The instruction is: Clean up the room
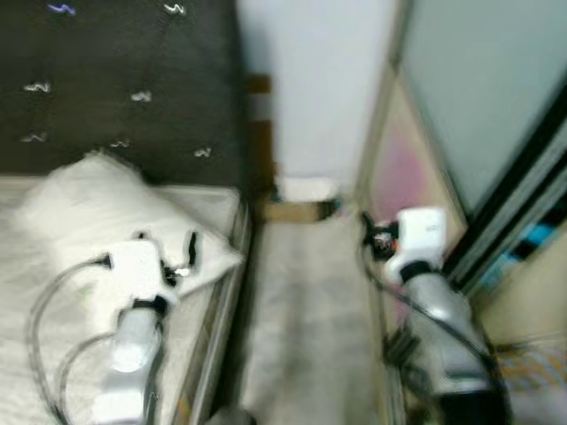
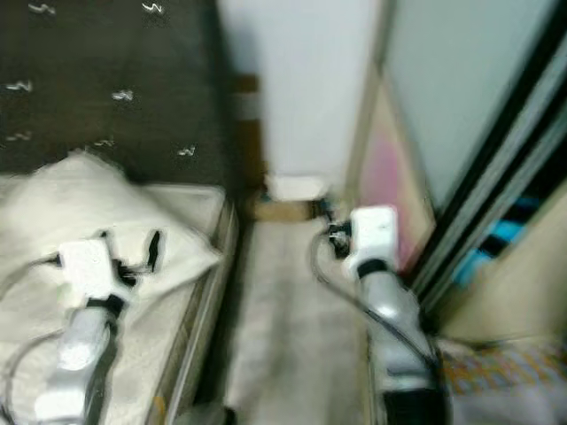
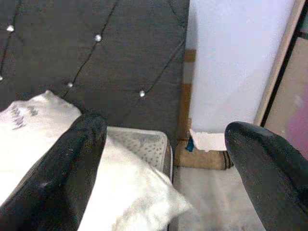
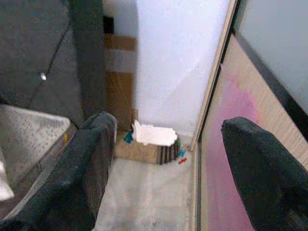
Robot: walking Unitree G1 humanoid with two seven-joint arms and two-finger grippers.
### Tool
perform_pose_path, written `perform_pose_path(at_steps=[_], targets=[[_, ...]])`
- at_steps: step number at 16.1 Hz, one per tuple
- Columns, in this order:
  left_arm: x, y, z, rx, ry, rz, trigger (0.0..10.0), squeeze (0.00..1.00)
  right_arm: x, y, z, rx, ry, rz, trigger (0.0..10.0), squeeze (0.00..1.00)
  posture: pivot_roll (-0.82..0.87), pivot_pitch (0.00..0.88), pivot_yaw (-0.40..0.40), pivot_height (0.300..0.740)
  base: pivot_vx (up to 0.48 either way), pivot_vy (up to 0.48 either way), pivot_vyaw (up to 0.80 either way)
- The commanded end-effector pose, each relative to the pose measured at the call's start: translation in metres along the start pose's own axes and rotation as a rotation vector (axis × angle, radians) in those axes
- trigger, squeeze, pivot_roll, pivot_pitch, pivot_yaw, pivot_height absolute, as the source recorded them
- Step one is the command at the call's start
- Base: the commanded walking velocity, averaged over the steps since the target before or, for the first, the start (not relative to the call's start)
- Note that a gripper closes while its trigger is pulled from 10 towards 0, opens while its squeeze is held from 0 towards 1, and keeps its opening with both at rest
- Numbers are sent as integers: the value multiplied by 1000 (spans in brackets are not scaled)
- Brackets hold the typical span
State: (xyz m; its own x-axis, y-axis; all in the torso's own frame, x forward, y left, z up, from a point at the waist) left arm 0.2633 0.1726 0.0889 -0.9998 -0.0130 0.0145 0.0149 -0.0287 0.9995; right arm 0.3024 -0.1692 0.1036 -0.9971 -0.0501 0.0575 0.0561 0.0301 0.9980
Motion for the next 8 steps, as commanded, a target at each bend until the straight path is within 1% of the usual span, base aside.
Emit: perform_pose_path(at_steps=[1, 4, 6, 8], targets=[[-3, 4, 7, -10, 23, -13, 10000, 0, -3, 4, 4, -5, 10, -19, 10000, 0, 109, 0, -18, 740, 0, 0, 800], [-8, 7, 10, -37, 31, -24, 10000, 0, -8, 8, 15, -16, 29, -36, 10000, 0, 113, 0, -13, 740, 0, 0, 800], [-9, 7, 7, -39, 30, -22, 10000, 0, -9, 8, 18, -18, 40, -42, 10000, 0, 112, 0, -12, 740, 0, 0, 800], [-8, 3, 6, -6, 49, 13, 10000, 0, -9, 8, 18, -18, 40, -42, 10000, 0, 110, 0, -11, 740, 0, 0, 800]])
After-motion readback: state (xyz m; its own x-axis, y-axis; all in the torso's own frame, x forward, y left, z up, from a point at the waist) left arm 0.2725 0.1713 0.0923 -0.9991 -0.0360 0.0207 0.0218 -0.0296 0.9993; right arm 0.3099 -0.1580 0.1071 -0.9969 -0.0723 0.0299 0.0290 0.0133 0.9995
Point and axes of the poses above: a point about 5 cm out from each wrist's last joint towards the gripper, its own x axis pointing back from the gripper into the wrist, its own y axis along the axis of the wrist's last joint, z = x × y, the point moved 2 cm from there along -x, pointing out of the wrist towards the gripper, and after that the axes turned 4 degrees about -x, right-handed, at the moved point
